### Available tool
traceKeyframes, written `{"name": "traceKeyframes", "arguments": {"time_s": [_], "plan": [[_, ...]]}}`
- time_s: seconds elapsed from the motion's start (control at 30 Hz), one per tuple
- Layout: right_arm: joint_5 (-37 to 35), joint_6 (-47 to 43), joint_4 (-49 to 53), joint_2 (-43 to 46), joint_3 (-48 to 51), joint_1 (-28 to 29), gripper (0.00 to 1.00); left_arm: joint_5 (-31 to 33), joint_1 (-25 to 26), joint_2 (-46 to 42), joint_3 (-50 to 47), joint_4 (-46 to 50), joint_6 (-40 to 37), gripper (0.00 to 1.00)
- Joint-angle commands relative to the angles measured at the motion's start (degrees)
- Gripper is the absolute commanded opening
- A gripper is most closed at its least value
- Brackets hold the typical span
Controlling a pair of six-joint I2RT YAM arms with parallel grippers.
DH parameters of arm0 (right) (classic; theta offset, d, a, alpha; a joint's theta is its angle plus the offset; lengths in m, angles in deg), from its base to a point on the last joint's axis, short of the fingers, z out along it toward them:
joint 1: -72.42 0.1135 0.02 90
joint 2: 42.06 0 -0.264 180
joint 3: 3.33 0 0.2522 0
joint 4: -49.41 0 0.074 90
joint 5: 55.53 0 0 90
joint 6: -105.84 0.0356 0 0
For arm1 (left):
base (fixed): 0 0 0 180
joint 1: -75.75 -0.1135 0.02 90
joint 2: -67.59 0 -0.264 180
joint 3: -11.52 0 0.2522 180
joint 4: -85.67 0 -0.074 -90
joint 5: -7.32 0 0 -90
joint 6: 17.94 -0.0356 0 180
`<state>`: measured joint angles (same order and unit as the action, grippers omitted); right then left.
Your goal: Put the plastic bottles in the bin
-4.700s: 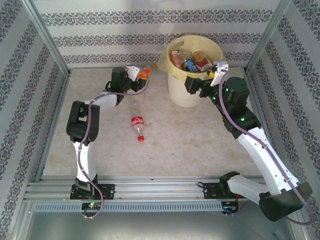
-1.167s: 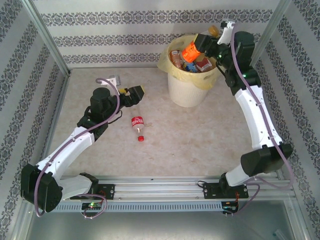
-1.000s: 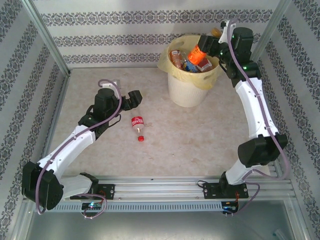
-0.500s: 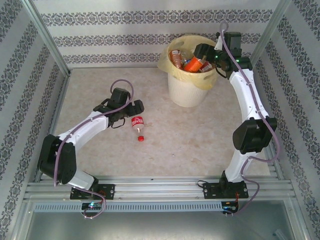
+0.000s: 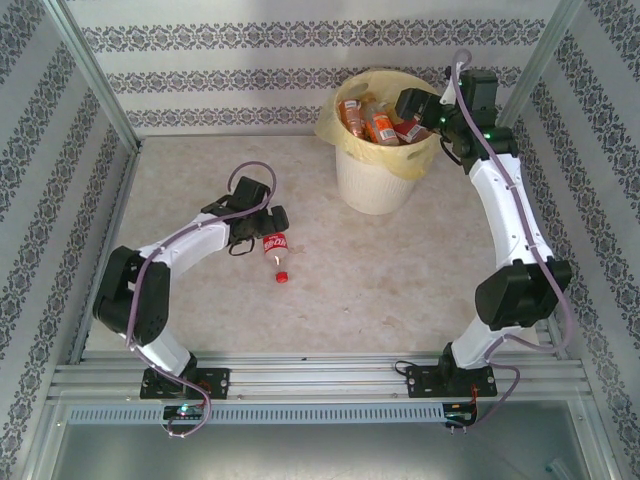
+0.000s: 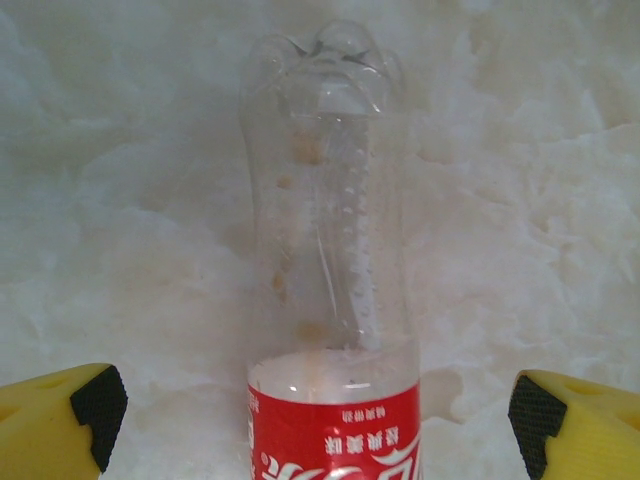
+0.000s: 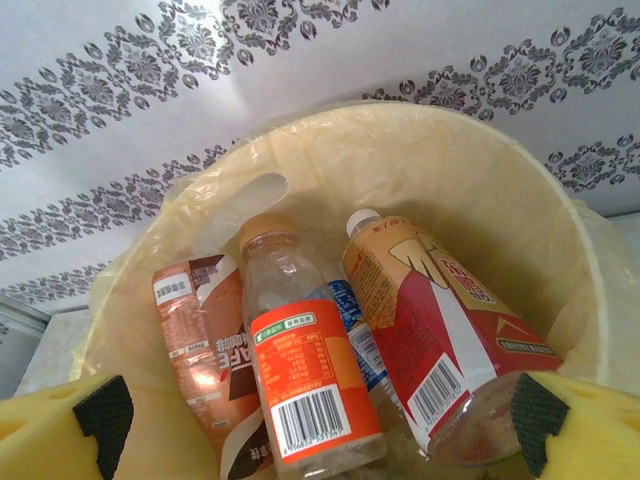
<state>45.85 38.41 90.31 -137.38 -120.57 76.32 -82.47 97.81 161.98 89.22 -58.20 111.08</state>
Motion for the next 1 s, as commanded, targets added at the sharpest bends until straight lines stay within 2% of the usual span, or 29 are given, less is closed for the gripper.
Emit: {"name": "traceKeyframes", "arguments": {"time_s": [0.0,0.17,0.33,0.6,0.97], "plan": [[0.5,0.6,-4.5,4.9,3.0,0.3,0.98,4.4,0.3,2.3,3.5,2.2,-0.7,1.0],[2.1,2.1,-8.2,11.0,9.0,1.2,0.98,8.2,0.3,6.6,6.8,1.3,-2.3,1.0],[4.2,1.3,-7.7,16.0,12.9,3.3,0.98,10.3,0.1,11.2,10.9,1.4,-3.0,1.0],[5.6,-1.1,-7.3,24.8,20.0,7.2,0.98,8.9,-0.3,18.3,16.3,1.8,-3.2,0.93],[8.9,1.6,-16.9,34.5,36.7,11.7,0.98,4.6,-1.5,22.1,17.1,-1.3,-1.8,0.84]]}}
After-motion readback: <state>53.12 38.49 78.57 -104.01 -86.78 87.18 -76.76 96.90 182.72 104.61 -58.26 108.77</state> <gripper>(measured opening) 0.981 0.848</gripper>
